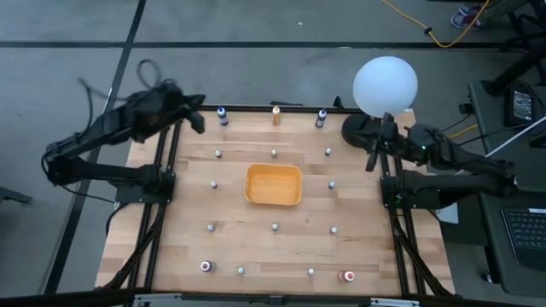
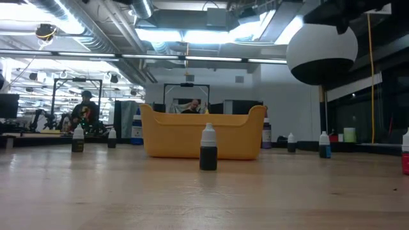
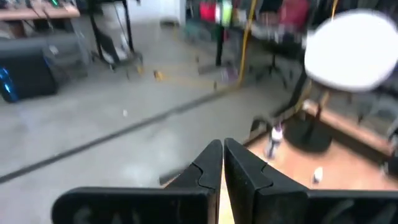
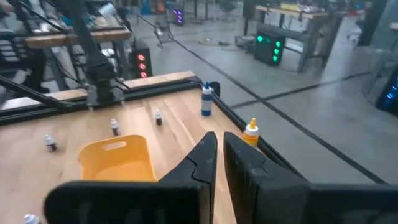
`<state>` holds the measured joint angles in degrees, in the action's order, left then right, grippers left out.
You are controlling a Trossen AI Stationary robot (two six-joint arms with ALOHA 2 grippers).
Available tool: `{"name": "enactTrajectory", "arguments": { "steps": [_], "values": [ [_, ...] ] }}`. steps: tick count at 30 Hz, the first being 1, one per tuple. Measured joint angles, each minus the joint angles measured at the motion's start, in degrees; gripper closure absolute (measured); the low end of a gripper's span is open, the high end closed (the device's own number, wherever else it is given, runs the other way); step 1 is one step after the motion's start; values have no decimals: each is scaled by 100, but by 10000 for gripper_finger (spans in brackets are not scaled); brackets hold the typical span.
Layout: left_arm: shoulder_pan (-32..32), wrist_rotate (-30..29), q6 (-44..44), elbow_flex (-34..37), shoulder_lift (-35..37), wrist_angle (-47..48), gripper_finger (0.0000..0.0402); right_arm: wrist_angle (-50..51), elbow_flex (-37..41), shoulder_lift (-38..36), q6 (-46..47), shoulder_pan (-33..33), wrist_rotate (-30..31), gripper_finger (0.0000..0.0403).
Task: Pick & Place food coloring
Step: Put the blue food coloring bottle into the yellow bin
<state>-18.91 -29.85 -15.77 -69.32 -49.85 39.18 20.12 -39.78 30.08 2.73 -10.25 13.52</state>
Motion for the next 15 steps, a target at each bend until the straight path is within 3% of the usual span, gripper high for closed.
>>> {"name": "enactTrajectory", "arguments": {
  "steps": [8, 15],
  "values": [
    [-1661, 2086, 736, -938, -1363, 1347, 385, 128, -625, 547, 63, -321, -565, 369],
    [-3049, 3703, 1819, -1091, -2180, 1883, 385, 662, -947, 613, 135, -504, -564, 369]
  ]
}}
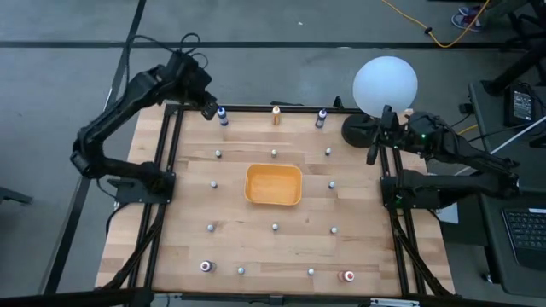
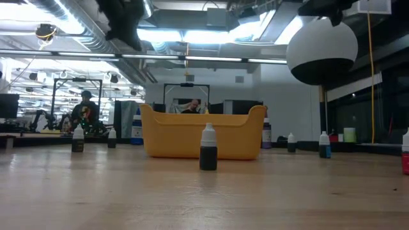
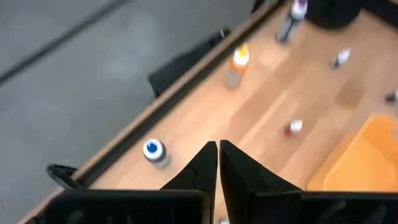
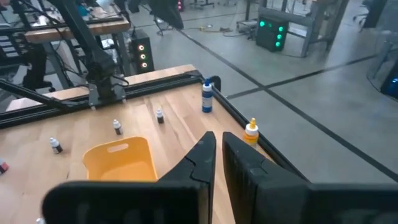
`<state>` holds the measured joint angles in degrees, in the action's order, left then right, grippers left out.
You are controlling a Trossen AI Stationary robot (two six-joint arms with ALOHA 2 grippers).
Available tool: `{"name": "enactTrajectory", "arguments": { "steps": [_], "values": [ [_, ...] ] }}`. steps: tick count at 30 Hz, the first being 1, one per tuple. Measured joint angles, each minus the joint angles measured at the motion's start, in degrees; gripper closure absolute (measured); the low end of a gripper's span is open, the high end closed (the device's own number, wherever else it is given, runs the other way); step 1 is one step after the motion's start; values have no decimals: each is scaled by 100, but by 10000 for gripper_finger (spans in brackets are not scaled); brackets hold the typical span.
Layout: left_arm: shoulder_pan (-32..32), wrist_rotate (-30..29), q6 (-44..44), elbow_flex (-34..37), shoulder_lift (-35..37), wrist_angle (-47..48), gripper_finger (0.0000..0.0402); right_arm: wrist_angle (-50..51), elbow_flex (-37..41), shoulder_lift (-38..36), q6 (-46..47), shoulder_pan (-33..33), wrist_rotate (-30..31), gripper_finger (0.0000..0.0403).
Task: Pick & Place food coloring
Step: Put the blue food coloring bottle into the yellow bin
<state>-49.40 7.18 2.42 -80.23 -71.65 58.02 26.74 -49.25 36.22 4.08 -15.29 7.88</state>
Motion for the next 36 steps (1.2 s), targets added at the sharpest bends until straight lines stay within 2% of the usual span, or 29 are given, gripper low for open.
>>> {"name": "enactTrajectory", "arguments": {
  "steps": [4, 8, 14, 19, 24, 36],
  "values": [
    [-449, 566, 722, 2, -424, 375, 364, 73, 0, -3, 208, -26, 1, 369],
    [-664, 866, 1266, 2, -838, 541, 315, 109, 0, 14, 445, -26, 2, 369],
    [-715, 600, 1826, 2, -1402, 453, 230, 174, 0, 16, 461, -26, 2, 369],
    [-714, 184, 2121, 2, -1991, 426, 186, 239, 0, 16, 455, -26, 4, 369],
    [-801, 31, 2225, 2, -2494, 167, 172, 263, 0, 16, 446, -26, 7, 369],
    [-899, 161, 2343, 2, -3171, -167, 171, 274, 0, 16, 446, -26, 13, 369]
  ]
}}
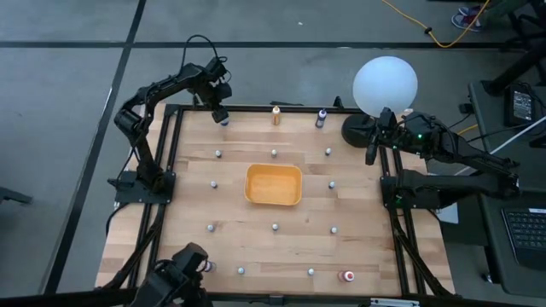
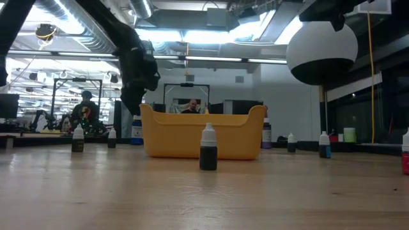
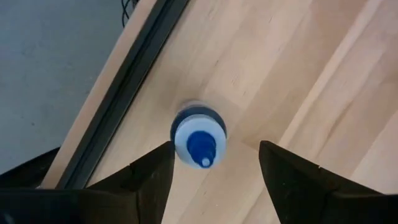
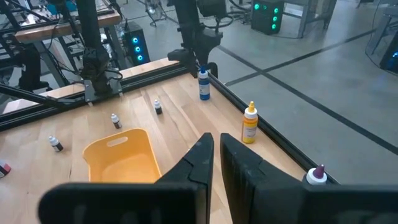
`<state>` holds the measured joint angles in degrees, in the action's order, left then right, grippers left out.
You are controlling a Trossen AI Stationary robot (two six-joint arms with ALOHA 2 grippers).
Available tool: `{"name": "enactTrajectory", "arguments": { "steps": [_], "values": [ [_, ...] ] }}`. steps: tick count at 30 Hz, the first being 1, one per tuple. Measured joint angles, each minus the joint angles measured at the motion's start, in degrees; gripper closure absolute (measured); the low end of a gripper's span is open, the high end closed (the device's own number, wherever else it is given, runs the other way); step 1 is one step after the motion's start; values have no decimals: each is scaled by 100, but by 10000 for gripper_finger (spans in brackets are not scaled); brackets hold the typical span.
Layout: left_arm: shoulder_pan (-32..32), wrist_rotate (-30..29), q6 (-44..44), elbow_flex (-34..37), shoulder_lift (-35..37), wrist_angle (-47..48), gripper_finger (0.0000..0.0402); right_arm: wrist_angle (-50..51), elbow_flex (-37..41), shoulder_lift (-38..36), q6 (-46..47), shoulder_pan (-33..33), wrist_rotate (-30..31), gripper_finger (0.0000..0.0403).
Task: Pick & Place food coloring
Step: Put the blue food coloring bottle into the yellow bin
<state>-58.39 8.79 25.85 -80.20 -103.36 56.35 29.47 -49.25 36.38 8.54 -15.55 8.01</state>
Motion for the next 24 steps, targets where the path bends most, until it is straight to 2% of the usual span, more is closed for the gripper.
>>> {"name": "enactTrajectory", "arguments": {
  "steps": [6, 15, 24],
  "values": [
    [4, -20, -79, 0, -73, -288, 195, 2, 0, 0, 0, 0, -2, 369],
    [4, -71, -105, 0, -73, -257, 291, 2, 0, 0, 2, 0, -2, 369],
    [4, -76, -112, -2, -66, -206, 284, 2, 0, 0, 0, 0, -2, 369]
  ]
}}
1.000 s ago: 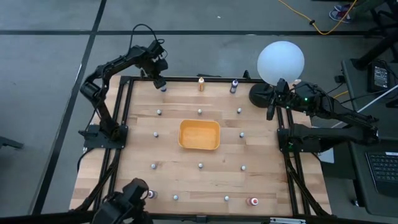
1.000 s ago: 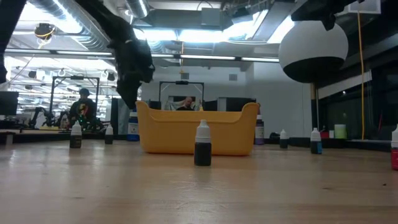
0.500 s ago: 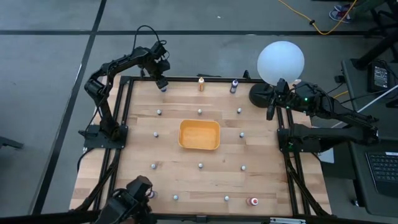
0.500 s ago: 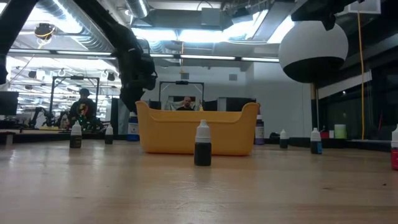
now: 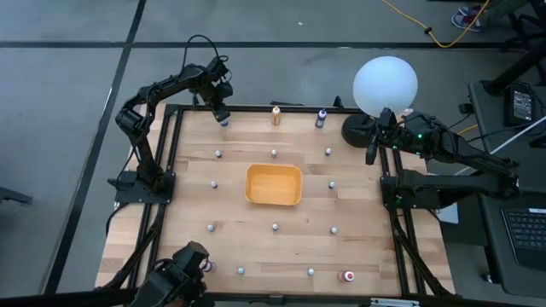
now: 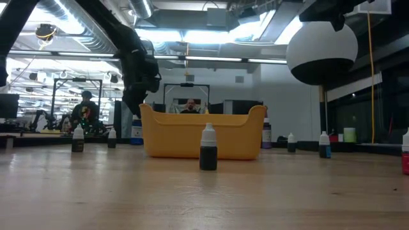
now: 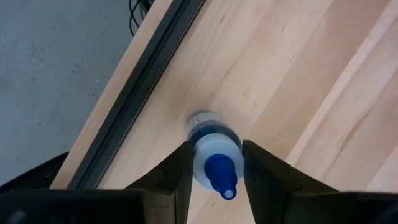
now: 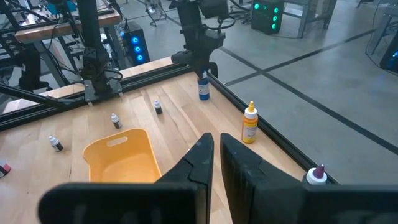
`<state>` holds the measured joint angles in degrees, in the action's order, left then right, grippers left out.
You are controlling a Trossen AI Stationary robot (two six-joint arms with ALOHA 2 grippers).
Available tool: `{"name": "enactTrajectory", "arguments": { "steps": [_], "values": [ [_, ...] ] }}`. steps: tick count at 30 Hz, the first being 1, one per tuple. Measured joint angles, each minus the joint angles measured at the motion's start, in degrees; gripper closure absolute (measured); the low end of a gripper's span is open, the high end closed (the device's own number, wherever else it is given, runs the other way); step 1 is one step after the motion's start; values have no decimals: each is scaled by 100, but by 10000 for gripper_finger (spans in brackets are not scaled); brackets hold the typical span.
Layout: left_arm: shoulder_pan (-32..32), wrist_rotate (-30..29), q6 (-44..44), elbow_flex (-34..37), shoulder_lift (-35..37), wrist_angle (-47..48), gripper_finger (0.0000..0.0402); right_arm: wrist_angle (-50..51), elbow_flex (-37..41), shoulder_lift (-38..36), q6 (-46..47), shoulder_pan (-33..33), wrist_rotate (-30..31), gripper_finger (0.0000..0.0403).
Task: Pick & Place food coloring
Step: Put the blue food coloring bottle into the yellow bin
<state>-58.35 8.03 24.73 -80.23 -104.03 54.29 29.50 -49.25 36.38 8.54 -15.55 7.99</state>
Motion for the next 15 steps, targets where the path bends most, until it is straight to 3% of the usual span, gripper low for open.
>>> {"name": "enactTrajectory", "arguments": {
  "steps": [6, 15],
  "values": [
    [60, -20, 0, -196, 96, 459, 291, 0, 0, 0, 0, 0, -1, 369],
    [717, 68, -79, -1399, 535, 1644, 291, 2, 0, 0, -149, 0, -2, 369]
  ]
}}
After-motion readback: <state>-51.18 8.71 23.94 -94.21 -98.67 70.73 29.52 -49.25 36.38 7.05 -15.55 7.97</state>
